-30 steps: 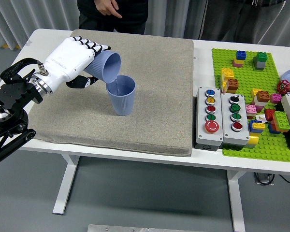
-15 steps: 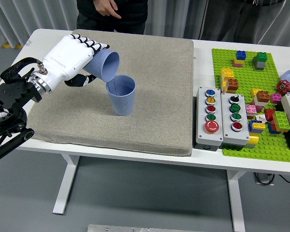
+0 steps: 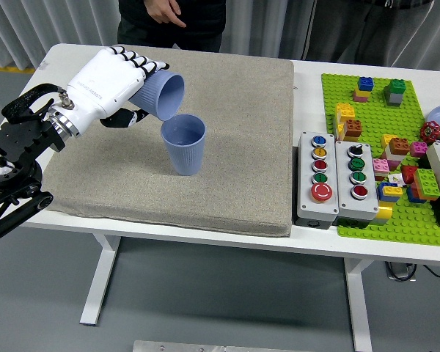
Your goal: Pick cup pour cup place
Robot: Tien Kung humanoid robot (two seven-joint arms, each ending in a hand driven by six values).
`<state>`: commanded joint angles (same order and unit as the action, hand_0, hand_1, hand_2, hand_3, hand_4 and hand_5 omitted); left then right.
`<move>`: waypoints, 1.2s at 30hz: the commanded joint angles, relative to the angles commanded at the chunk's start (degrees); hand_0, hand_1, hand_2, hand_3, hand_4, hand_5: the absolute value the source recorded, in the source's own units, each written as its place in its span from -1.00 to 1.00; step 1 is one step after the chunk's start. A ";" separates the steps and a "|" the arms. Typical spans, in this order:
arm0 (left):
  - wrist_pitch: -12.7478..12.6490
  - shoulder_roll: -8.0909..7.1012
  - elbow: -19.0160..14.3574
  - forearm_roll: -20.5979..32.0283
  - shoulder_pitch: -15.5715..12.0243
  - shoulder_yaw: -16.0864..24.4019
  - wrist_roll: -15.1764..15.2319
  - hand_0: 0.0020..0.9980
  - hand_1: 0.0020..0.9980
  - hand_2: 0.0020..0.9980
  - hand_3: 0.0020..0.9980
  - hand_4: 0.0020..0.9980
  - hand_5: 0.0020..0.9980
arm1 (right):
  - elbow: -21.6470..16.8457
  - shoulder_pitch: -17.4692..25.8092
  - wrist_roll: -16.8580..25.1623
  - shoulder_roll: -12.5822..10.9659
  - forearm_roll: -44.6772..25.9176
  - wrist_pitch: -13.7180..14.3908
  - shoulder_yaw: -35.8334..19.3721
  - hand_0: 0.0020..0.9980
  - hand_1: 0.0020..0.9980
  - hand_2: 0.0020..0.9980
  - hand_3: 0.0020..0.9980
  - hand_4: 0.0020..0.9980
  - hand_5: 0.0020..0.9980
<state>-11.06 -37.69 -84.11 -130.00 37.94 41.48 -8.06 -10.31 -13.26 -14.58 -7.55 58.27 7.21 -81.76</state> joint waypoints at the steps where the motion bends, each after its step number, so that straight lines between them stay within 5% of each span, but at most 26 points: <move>1: 0.03 0.00 0.01 0.00 0.01 0.01 0.05 0.12 0.09 0.20 0.14 0.33 -0.91 | 0.00 0.00 -0.02 0.00 0.05 -0.01 -0.02 0.43 0.34 0.31 0.22 -1.00 -0.59; 36: -0.85 0.25 0.07 0.20 0.21 0.12 -0.39 0.11 0.09 0.19 0.14 0.34 -0.92 | 0.00 0.09 -0.05 -0.01 0.05 0.08 -0.03 0.43 0.35 0.32 0.22 -1.00 -0.59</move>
<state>-11.91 -37.45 -84.04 -129.80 38.15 41.60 -8.44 -10.31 -13.18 -14.63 -7.55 58.31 7.29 -81.80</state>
